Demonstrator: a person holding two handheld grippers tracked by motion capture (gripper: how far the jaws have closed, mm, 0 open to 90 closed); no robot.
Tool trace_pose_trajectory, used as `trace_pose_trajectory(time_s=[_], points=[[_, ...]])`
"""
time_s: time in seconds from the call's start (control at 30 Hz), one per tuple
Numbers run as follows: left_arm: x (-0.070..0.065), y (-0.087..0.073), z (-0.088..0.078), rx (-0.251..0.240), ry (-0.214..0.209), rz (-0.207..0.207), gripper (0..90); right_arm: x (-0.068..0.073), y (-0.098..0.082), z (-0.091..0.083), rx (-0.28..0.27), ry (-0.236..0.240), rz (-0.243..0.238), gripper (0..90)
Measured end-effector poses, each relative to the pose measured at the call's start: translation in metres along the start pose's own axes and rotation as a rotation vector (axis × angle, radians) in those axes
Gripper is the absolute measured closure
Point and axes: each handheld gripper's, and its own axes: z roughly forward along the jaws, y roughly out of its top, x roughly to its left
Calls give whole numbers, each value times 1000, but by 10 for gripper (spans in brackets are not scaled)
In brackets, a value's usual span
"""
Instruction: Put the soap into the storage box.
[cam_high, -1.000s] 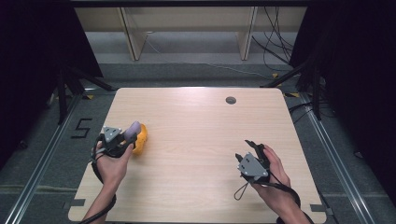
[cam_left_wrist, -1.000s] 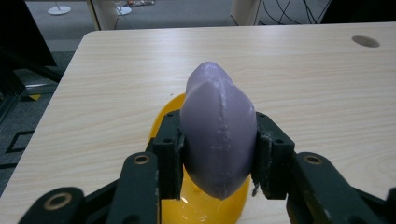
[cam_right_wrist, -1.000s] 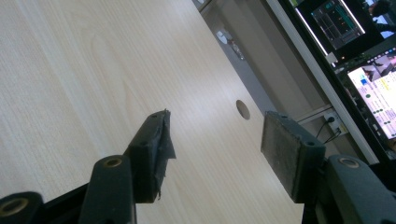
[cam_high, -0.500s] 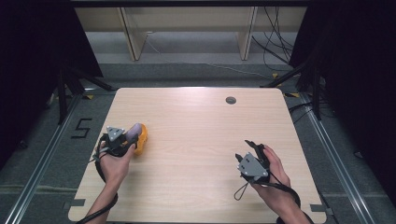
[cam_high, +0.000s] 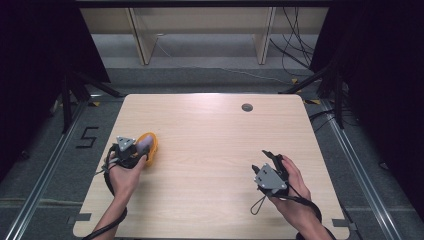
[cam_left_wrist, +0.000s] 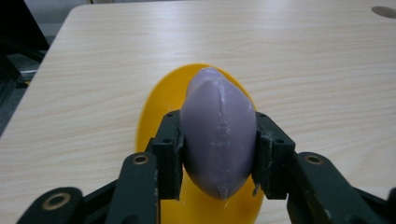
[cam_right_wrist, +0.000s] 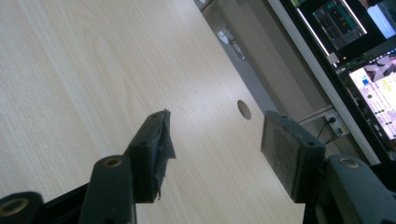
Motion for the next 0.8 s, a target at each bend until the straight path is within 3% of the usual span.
trace_pose_trajectory(time_s=[0.3, 0.43, 0.5, 0.77, 0.8], points=[[2, 2, -1, 37, -4, 2, 573, 0, 0, 0, -2, 8, 4, 432], [5, 5, -6, 41, -14, -4, 533, 1, 0, 1, 3, 27, 9, 432], [4, 6, -8, 43, -21, 6, 504, 1, 0, 1, 1, 11, -1, 432], [8, 7, -23, -5, -30, -21, 419, 1, 0, 0, 5, 28, 13, 430], [10, 7, -26, -12, -31, -21, 413, 1, 0, 0, 0, 12, 6, 430]])
